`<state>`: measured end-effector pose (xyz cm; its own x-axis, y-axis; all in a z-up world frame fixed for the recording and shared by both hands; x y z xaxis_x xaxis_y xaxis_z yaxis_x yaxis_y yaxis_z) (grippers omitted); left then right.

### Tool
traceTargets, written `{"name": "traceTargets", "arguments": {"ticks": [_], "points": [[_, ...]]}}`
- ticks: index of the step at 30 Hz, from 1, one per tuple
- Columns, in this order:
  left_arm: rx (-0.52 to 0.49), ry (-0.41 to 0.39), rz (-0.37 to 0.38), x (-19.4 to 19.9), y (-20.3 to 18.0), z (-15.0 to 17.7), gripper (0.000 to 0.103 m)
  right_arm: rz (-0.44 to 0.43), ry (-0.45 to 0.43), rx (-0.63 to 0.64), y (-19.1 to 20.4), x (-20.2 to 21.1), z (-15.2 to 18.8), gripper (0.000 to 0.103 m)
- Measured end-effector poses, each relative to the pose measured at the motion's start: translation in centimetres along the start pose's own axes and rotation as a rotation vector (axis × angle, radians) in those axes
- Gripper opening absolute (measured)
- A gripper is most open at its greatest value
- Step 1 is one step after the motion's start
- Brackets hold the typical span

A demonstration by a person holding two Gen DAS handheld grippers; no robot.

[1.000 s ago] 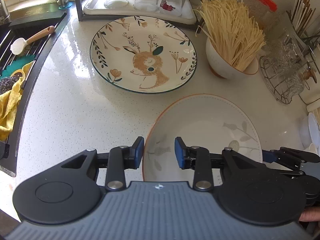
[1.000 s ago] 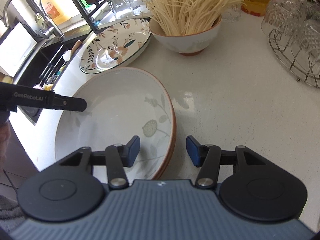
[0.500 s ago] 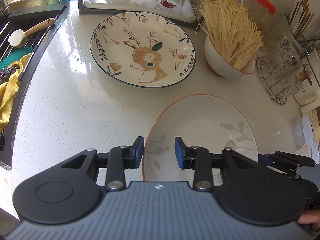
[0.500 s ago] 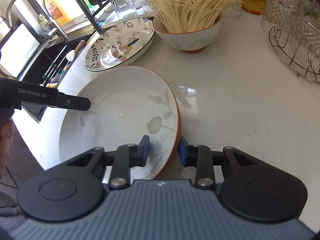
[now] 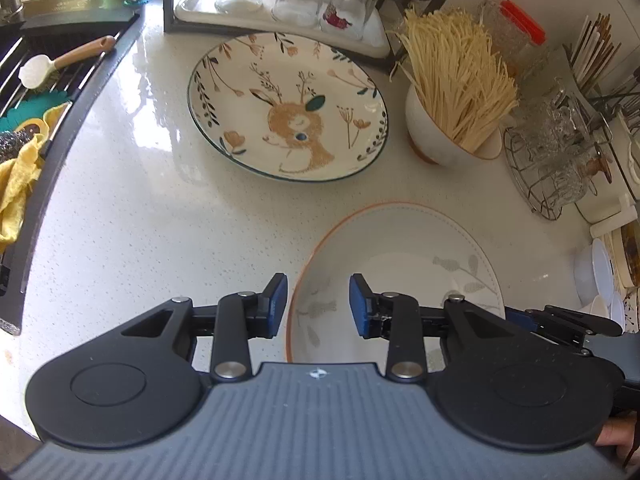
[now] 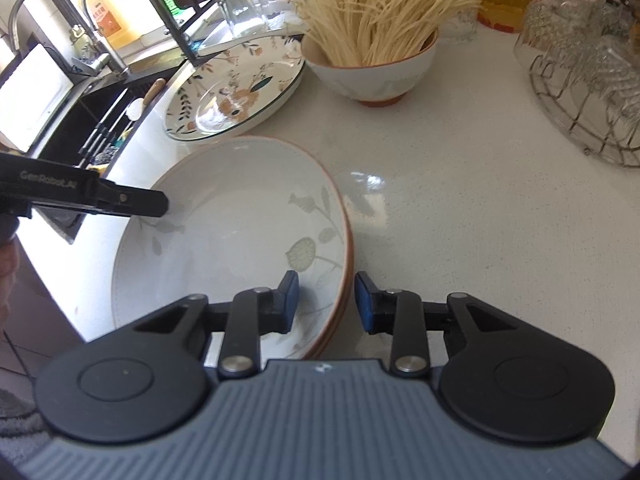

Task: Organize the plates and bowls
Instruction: 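Move both grippers to the deer-print plate rim and close them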

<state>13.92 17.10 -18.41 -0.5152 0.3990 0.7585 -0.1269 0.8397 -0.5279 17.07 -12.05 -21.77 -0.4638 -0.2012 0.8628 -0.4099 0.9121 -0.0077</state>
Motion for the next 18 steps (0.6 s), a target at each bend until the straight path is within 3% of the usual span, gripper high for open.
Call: {"name": "traceTargets", "arguments": {"ticks": [18], "points": [[0.022,-0.084,0.002,2.4,3.9,-2.6,0.041,0.02,-0.076,-0.176,-1.1,1.5,-3.1,0.035]]}}
Point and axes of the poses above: each gripper's, at about its wrist camera, not at the fingertips, and x roughly against the way its jaws point, y to its left, z to its underside, the point moved 1 cm from there along -x, roughly the way its jaws point, and after that the axes turned 15 degrees about z, right-handed, at the moved point
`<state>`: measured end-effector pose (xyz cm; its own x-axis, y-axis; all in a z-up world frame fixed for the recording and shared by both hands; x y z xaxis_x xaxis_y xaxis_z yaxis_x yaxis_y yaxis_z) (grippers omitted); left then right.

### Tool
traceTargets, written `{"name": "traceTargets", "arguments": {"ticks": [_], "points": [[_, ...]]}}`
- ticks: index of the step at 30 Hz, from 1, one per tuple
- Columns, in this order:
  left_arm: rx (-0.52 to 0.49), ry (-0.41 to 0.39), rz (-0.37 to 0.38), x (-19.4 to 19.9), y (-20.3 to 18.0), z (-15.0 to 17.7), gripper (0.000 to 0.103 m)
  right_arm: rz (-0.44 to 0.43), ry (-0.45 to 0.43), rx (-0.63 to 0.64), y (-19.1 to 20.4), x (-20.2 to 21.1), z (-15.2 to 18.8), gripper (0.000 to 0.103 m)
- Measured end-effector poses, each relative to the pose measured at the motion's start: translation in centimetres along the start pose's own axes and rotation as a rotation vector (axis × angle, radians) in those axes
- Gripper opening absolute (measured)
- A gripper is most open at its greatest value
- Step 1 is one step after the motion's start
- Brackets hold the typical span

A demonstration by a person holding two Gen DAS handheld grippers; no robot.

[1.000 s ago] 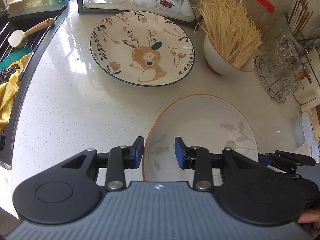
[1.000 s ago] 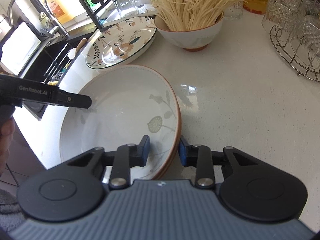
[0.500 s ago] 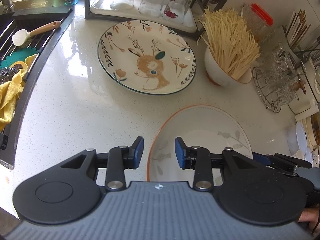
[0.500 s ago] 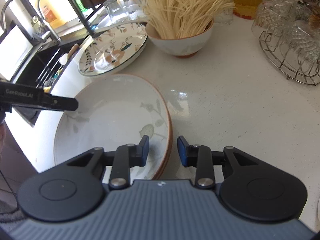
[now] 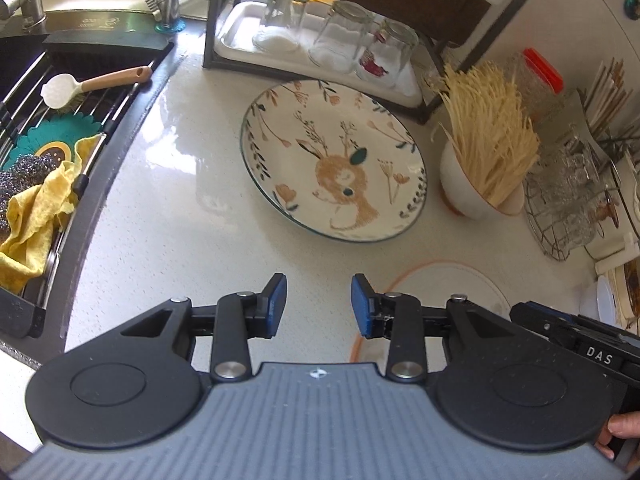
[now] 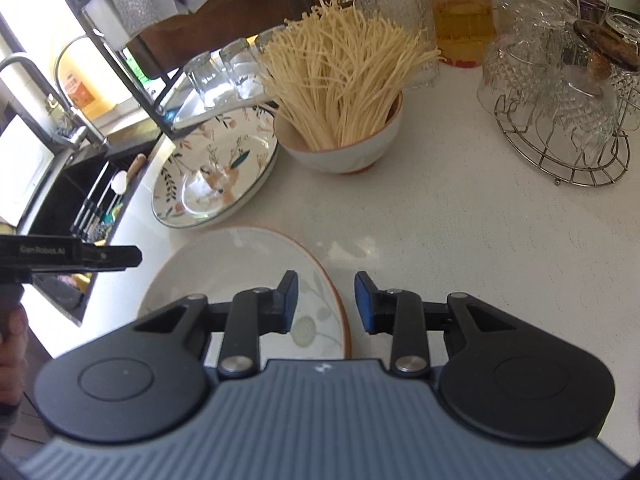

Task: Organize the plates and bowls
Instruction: 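Move both grippers to the deer-print plate rim and close them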

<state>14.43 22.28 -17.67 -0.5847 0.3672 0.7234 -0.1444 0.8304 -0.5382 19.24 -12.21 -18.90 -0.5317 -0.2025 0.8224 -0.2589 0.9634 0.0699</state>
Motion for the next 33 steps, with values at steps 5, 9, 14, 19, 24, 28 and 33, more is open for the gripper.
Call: {"name": "traceTargets", "arguments": {"ticks": [5,9,14,19,24,28,33], "points": [[0.011,-0.033,0.003,0.6,1.4,-1.5,0.041,-0.015,-0.002,-0.051,0.9,-0.1,-1.1,0.035],[0.004,-0.038,0.006,0.9,2.6,-2.6,0.041,-0.016,0.005,-0.08,2.0,-0.7,-1.9,0.035],[-0.024,-0.032,0.016,0.9,4.0,-4.3,0.046,-0.023,0.031,-0.128,3.0,-1.6,-2.5,0.035],[-0.029,-0.027,0.045,0.4,5.3,-6.3,0.049,-0.019,0.036,-0.173,4.4,-2.3,-3.0,0.035],[-0.054,-0.014,0.061,-0.5,6.4,-8.2,0.049,-0.009,0.027,-0.237,5.6,-3.0,-3.5,0.035],[-0.059,0.01,0.065,-1.8,7.9,-9.4,0.049,-0.016,0.036,-0.264,6.8,-3.9,-3.9,0.035],[-0.068,0.042,0.069,-3.9,8.5,-10.5,0.049,-0.027,0.032,-0.254,8.6,-5.3,-4.7,0.035]]}}
Point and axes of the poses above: each gripper's, at about its wrist camera, not at the fingertips, and x roughly against the way its jaws point, y to its left, z to its underside, the point moved 1 cm from there along -x, roughly the way its jaws point, and after that the axes turned 15 degrees about z, right-handed, at the moved point
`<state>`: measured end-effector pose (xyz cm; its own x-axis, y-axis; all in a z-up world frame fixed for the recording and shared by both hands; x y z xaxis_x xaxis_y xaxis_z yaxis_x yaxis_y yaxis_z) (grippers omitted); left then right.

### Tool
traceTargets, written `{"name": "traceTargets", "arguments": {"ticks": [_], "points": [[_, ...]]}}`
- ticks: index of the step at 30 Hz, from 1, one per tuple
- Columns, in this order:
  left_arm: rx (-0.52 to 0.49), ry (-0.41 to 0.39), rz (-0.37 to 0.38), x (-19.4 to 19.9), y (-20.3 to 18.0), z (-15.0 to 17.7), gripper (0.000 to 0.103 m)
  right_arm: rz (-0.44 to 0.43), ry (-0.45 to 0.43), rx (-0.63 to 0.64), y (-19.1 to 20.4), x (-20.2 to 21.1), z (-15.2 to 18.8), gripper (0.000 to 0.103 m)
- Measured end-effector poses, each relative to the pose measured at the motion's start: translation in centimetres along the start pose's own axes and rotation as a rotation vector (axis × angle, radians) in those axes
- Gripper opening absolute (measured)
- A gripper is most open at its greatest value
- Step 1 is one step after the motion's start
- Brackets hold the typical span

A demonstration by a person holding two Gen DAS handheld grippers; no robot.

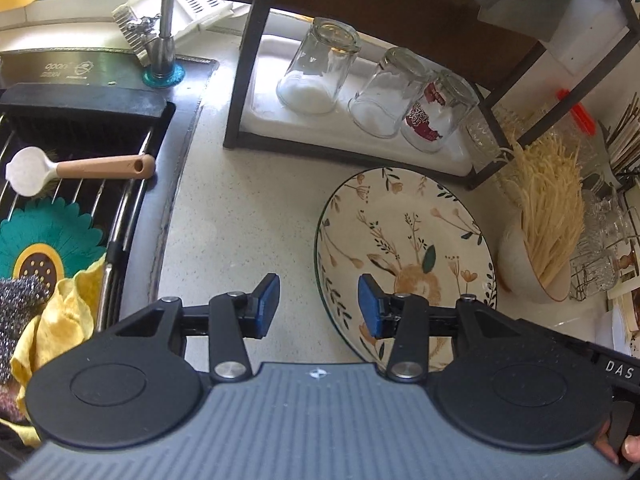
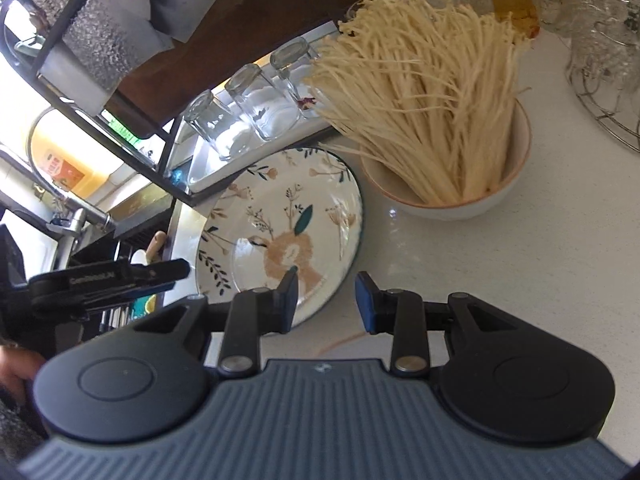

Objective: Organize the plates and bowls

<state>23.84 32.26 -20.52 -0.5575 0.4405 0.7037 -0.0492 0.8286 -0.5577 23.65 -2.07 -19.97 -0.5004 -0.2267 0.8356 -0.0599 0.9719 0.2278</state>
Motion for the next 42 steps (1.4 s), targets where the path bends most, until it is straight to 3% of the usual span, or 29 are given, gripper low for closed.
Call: {"name": "traceTargets", "arguments": {"ticks": [2,5,19,32,37,42], "points": [[-0.003,-0.012,0.003,-0.5,-0.1,-0.3,0.049,0.001,-0.009,-0.013,0.2,-0.3,-0.4,0.037],[0.012,-0.002,0.012,-1.4,-0.1,-0.5,0.049,-0.018,-0.015,-0.029,0.0,-0.9,-0.8,0.053],[0.01,0.005,-0.003,-3.3,1.3,-1.5,0.046,-0.011,0.023,-0.036,0.4,-4.2,-2.6,0.051],[0.034,0.008,0.03,-3.8,2.5,-2.0,0.028,0.045,0.062,-0.054,0.7,-6.5,-3.0,0.033],[0.03,0.009,0.038,-3.7,2.1,-1.9,0.013,0.046,0.066,-0.056,0.6,-7.1,-3.0,0.028],[0.019,0.028,0.055,-3.7,1.7,-1.7,0.013,0.057,0.064,-0.043,0.5,-7.0,-3.0,0.018]]}}
Point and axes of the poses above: each gripper's, at about its wrist camera, not at the fingertips, and x roughly against the way its jaws point, y to its left, z to its underside, the point moved 1 cm from there along -x, roughly the way its jaws point, and after that the axes turned 15 degrees about z, right-handed, at the moved point
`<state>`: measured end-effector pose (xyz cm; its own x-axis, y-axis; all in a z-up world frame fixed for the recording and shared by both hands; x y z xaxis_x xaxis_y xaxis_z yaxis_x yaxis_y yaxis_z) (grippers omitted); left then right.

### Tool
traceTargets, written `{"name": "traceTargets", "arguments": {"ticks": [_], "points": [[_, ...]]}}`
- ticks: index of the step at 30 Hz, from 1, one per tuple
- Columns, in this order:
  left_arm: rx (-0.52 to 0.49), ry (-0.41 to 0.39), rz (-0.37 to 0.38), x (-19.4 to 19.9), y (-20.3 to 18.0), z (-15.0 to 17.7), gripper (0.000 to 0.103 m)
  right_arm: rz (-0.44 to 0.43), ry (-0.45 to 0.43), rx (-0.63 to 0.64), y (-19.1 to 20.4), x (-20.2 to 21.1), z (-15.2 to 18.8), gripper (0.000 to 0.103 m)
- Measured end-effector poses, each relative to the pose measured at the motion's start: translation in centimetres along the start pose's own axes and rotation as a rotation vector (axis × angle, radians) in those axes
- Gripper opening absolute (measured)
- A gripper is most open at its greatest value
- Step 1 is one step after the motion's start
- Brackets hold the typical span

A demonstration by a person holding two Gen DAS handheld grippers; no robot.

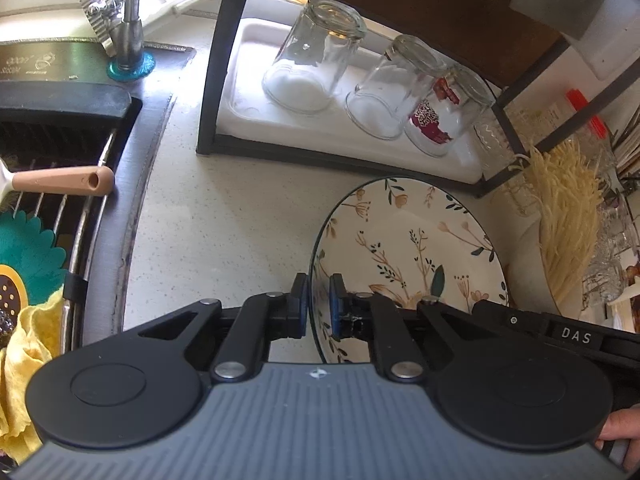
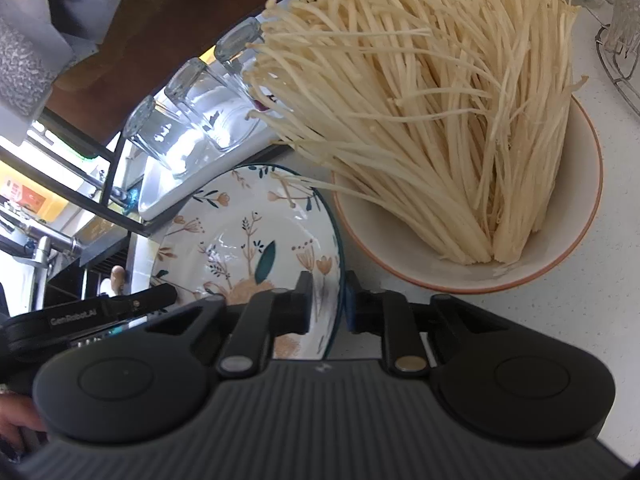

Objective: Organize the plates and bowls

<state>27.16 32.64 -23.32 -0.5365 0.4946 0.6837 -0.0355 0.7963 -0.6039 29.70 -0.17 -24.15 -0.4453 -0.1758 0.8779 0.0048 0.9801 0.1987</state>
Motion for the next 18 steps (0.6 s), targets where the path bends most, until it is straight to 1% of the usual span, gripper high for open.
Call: {"name": "traceTargets", "arguments": {"ticks": [4,12,18], "points": [[-0.005,0.013,0.009,0.6,-0.1,0.6,0.013,-0.003,-0.003,0.015,-0.1,0.6,0.2,0.018],[0.001,-0.003,0.014,2.3,-0.7,1.7,0.013,-0.021,0.005,0.056,0.2,1.7,1.1,0.018],[-0.007,-0.027,0.007,3.5,-1.5,2.5,0.013,-0.032,-0.01,0.071,0.1,2.8,1.3,0.018]]}}
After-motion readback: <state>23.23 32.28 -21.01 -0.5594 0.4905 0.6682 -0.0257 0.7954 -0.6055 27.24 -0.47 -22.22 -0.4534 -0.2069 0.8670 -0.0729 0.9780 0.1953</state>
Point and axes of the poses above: each gripper's, at about its wrist camera, not at the fingertips, and x roughly against the way its jaws point, y to its left, z to its underside, the point moved 1 cm from there along -x, roughly the way its jaws point, and after that the axes turned 15 degrees about z, right-handed, at the moved point
